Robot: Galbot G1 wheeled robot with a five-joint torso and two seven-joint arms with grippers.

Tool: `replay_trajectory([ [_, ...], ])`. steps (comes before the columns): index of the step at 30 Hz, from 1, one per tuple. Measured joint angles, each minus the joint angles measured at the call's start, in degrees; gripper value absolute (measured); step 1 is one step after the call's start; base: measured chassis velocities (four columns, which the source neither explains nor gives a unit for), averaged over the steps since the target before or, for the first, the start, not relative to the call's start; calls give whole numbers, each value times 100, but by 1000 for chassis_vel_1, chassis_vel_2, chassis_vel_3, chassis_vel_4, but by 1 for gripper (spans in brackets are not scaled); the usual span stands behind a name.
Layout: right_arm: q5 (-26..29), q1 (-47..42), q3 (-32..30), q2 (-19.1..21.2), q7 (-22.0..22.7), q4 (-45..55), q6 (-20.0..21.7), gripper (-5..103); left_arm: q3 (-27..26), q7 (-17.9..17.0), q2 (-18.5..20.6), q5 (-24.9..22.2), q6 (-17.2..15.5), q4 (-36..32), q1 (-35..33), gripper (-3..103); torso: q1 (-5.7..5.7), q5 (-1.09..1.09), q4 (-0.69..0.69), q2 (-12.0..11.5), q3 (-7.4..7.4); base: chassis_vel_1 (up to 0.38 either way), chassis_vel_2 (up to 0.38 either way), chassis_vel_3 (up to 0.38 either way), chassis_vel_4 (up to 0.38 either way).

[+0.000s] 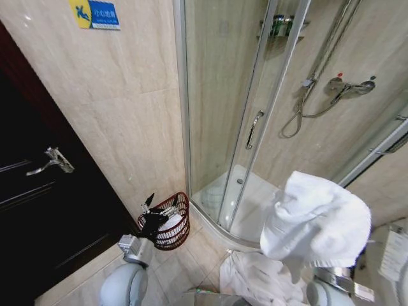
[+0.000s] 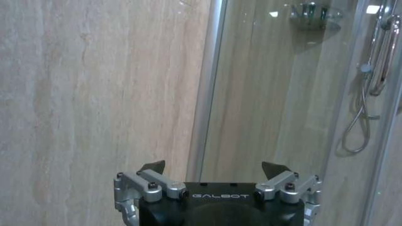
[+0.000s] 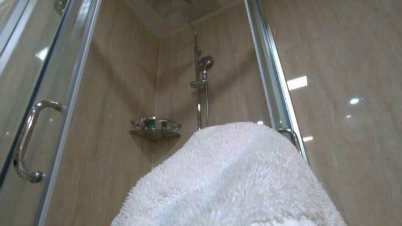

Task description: Discard the used towel into the hamper.

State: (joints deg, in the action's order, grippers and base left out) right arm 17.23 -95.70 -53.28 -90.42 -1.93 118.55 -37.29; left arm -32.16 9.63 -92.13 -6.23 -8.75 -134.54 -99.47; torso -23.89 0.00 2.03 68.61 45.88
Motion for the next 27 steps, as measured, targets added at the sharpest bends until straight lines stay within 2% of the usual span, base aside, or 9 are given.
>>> replay_trajectory([
  [14,82,22,-25,22,-50,-56,-9,11,-1,0,0,0,0,0,-1,100,5,0,0,1,-2,154,-150,-170,154],
  [21,653,-30,-33,86,-1295,101,-233,11,0,0,0,0,0,0,0,100,3,0,0,1,0,47,-69,-65,70],
  [24,769,-95,126,74,-1494,308,-169,11,0,0,0,0,0,0,0,100,-1,-3,0,0,0,-20,30,42,-29],
  [27,900,-203,577,54,-1557,568,25,11,0,0,0,0,0,0,1,100,-2,-1,0,-1,1,-24,16,28,-39],
])
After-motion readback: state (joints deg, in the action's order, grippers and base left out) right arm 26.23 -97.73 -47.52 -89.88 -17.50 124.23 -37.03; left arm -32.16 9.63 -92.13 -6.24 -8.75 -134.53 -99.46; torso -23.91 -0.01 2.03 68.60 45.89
